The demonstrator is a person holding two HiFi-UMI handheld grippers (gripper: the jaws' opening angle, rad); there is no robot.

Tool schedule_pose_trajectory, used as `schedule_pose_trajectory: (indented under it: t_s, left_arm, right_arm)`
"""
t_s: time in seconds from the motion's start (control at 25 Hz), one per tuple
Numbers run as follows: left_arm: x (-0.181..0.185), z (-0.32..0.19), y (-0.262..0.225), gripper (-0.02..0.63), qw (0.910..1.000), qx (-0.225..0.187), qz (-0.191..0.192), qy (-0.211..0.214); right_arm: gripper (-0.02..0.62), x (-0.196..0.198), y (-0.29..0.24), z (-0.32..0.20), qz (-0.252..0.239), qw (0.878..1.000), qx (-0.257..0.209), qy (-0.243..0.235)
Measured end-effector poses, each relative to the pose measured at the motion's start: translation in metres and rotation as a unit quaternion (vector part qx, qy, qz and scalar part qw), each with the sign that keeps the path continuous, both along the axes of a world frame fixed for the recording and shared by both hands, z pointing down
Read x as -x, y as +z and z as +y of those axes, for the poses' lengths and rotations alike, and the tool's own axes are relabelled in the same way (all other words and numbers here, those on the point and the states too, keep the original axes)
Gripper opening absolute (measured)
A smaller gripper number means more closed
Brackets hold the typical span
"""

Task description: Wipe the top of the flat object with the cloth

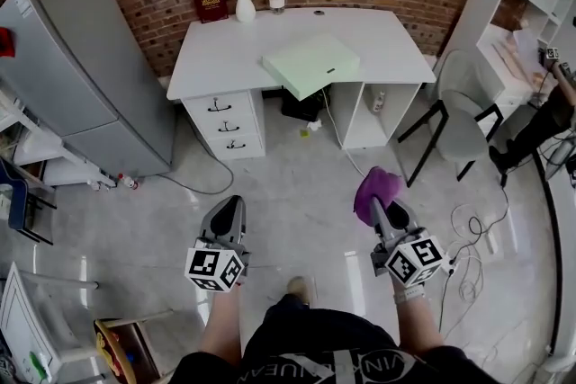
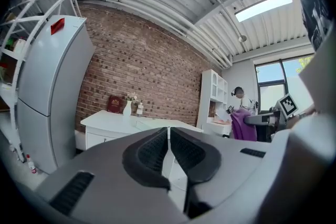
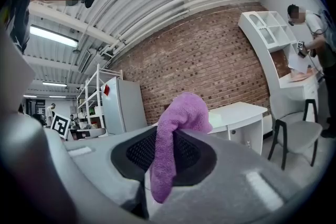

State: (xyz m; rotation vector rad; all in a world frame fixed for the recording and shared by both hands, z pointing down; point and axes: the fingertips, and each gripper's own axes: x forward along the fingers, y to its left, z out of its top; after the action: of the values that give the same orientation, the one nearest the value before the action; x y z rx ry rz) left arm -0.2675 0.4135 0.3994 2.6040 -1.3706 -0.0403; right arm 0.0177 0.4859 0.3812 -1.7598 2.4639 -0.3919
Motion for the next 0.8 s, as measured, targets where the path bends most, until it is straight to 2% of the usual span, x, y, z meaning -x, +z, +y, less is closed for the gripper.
schedule_pose_trajectory:
  t_s: [0.28,0.48,0.68,0.8]
  left_arm:
    - [-0.008,-0.041,0.006,0.02,0.9999,0.005,0.002,0.015]
    - [-0.012,-0.063,0.006,0.02,0.9999,0.002,0.009,0.012]
    - [-0.011,-0.088,0.006,0.02,0.9999,-0.004,0.009,0.004]
    - [-0.013,-0.112,0.0,0.02,0.9998,-0.016,0.011,-0.01]
  right_arm:
    - [0.061,-0.002,0.007,-0.033,-0.014,1.0,0.013,0.015]
    - [0.061,-0.016,0.008,-0.058,-0.024,0.999,0.01,0.023]
    - [0.061,-0.016,0.01,-0.1,-0.035,0.999,0.001,0.008]
    - [0.061,-0.018,0.005,-0.139,-0.037,0.999,-0.011,-0.016]
